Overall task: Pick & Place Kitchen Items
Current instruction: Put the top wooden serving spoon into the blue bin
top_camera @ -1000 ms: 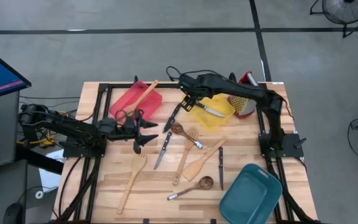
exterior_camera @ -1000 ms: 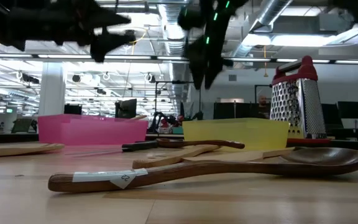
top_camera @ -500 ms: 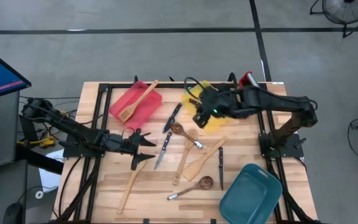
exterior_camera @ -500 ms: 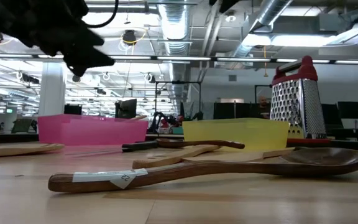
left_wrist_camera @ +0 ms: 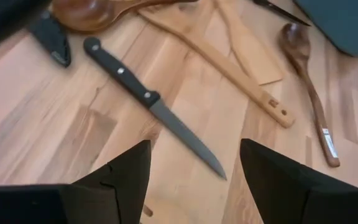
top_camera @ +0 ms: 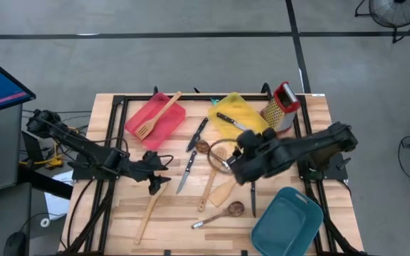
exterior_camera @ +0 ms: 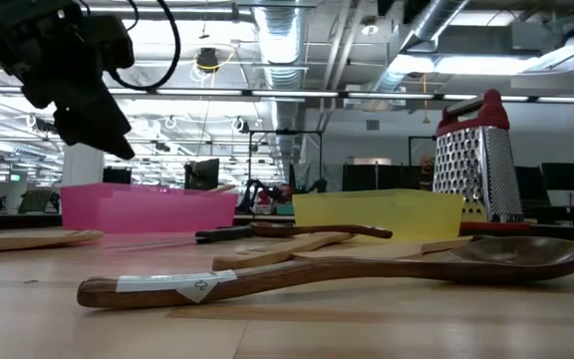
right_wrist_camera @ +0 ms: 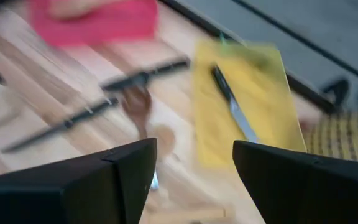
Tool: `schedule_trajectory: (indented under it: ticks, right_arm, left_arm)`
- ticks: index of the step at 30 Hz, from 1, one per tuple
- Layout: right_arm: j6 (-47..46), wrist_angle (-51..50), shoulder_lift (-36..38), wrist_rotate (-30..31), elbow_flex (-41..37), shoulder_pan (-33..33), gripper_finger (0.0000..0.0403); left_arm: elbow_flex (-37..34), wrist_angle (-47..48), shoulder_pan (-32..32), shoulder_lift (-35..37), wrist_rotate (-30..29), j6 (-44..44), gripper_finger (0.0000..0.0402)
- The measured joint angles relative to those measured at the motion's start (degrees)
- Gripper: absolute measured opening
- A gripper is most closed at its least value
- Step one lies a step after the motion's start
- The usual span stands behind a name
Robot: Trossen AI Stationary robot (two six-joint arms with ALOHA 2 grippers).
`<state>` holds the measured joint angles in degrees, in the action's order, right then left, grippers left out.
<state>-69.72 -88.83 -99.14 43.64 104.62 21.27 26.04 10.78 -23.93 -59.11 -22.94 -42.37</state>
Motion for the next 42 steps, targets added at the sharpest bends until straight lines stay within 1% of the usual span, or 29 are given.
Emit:
schedule_trajectory:
  ticks: [1, 3, 5, 6, 7, 9, 12, 14, 18, 21, 25, 28, 31, 33, 37, 40, 42]
  right_arm:
    - [-2.78, -1.24, -1.63, -0.67, -0.05, 0.47, 0.0225]
    - [-3.96, -0.64, -4.32, -3.07, -0.77, 1.13, 0.0225]
    - [-1.28, -0.77, -6.62, -6.51, -1.11, 1.61, 0.0225]
    - [0.76, -0.79, -8.00, -7.11, -0.91, 1.66, 0.0225]
    - [3.19, -0.97, -9.21, -7.31, -0.97, 1.68, 0.0225]
    - [12.41, -0.84, -11.55, -7.82, -1.14, 2.10, 0.0225]
    - [27.36, 0.44, -12.76, -7.93, -1.08, 2.71, 0.0222]
    - [33.77, 1.76, -13.16, -7.99, -1.05, 3.05, 0.0216]
    - [41.13, 4.07, -11.07, -10.35, -1.07, 2.74, 0.0193]
    - [43.60, 5.72, -7.64, -10.97, -1.07, 2.55, 0.0171]
    - [46.86, 10.10, -2.92, -10.94, -1.98, 1.88, 0.0147]
    - [48.15, 14.72, 2.06, -10.89, -7.00, 1.04, 0.0142]
    - [48.25, 20.99, 7.35, -12.45, -14.80, -0.16, 0.0153]
    - [48.25, 26.27, 10.94, -13.98, -20.69, -1.05, 0.0167]
    - [49.66, 40.26, 16.49, -16.86, -32.26, -2.88, 0.0204]
    - [52.24, 50.06, 18.18, -18.62, -38.74, -3.99, 0.0230]
    - [53.93, 54.30, 18.28, -20.19, -41.74, -4.53, 0.0240]
  left_arm:
    - [0.00, 0.31, 0.20, 0.00, -0.03, -0.13, 0.0227]
    - [0.00, 0.38, 0.24, 0.00, -0.04, -0.14, 0.0227]
    - [0.00, 0.47, 0.24, 0.01, -0.03, -0.11, 0.0227]
    - [0.00, 0.55, 0.24, 0.01, 0.16, -0.09, 0.0227]
    - [0.00, 0.69, 0.24, 0.01, 0.39, -0.08, 0.0227]
    - [0.00, 0.84, 0.24, 0.00, 0.46, -0.06, 0.0227]
    - [0.00, 0.84, 0.24, 0.02, 0.53, 0.11, 0.0227]
    - [0.00, 0.84, 0.21, 0.23, 0.79, 0.14, 0.0227]
    - [0.00, 0.78, 0.12, 1.52, 1.60, 0.60, 0.0227]
    - [0.02, -1.45, -0.17, 4.16, 2.25, 4.11, 0.0227]
    - [0.04, -3.56, -0.14, 10.11, 2.30, 10.29, 0.0227]
    - [0.04, -3.42, -0.12, 15.41, 2.05, 13.83, 0.0227]
    - [0.04, -3.35, -0.11, 20.19, 1.93, 16.50, 0.0227]
    - [0.04, -3.40, -0.11, 22.83, 1.88, 17.30, 0.0227]
    - [0.04, -3.49, -0.11, 26.50, 0.38, 18.59, 0.0227]
    - [0.04, -3.55, -0.11, 27.76, -1.43, 19.15, 0.0227]
    - [0.04, -3.58, -0.13, 28.02, -1.75, 19.68, 0.0227]
